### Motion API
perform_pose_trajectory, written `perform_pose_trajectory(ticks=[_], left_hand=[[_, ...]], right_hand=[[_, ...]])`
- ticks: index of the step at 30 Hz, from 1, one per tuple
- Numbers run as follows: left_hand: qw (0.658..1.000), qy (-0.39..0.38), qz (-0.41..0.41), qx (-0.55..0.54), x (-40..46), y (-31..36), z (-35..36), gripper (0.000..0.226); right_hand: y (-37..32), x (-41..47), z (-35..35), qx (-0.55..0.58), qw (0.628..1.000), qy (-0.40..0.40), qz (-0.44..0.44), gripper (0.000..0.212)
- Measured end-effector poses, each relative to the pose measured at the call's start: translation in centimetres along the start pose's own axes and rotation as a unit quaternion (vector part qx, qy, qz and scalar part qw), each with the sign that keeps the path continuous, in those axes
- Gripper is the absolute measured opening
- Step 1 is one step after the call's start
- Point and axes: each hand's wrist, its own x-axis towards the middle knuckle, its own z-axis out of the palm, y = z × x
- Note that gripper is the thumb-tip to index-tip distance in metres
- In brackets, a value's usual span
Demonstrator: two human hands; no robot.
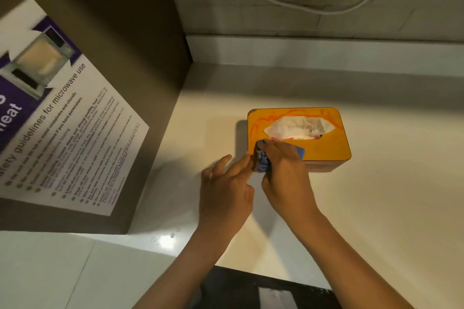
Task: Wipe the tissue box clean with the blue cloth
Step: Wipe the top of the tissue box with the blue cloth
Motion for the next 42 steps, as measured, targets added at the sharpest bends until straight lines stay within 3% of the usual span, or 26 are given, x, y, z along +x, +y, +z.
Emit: perform_pose_trajectory(ticks=[6,12,18,23,28,30,33,36,38,42], left_hand=[[1.000,-0.007,-0.009,0.001,0.2,0.0,0.0,0.050],[0.999,-0.025,-0.012,-0.036,0.2,-0.4,0.1,0.046],[0.998,-0.021,0.007,-0.061,0.1,-0.7,-0.1,0.053],[0.996,0.002,0.014,-0.086,0.0,-0.7,0.4,0.057],[0.993,-0.024,0.081,-0.085,-0.1,-2.6,0.8,0.059],[0.994,-0.041,0.064,-0.077,0.1,-3.2,0.8,0.054],[0.991,0.023,0.011,-0.129,0.6,-2.7,0.6,0.046],[0.966,0.074,-0.087,-0.233,1.9,-2.3,0.4,0.025],[0.943,0.032,-0.150,-0.295,3.2,-2.5,0.2,0.016],[0.908,-0.051,-0.214,-0.357,6.0,-3.4,0.1,0.019]], right_hand=[[1.8,-0.2,-1.3,-0.017,1.000,0.011,0.018,0.041],[0.4,1.4,0.2,-0.030,0.999,-0.016,0.015,0.029],[1.5,0.0,-1.4,-0.033,0.999,-0.003,0.030,0.046],[0.8,2.1,-0.4,-0.042,0.998,-0.005,0.047,0.035],[1.0,1.1,-0.5,-0.042,0.998,-0.037,0.036,0.043],[1.3,1.2,-0.7,-0.033,0.999,-0.029,0.029,0.047],[1.3,1.5,-0.7,-0.037,0.999,-0.022,0.033,0.047],[1.3,1.4,-0.4,-0.043,0.998,-0.024,0.041,0.047],[1.3,1.3,-0.4,-0.045,0.998,-0.024,0.042,0.048],[1.3,1.4,-0.7,-0.037,0.998,-0.024,0.039,0.048]])
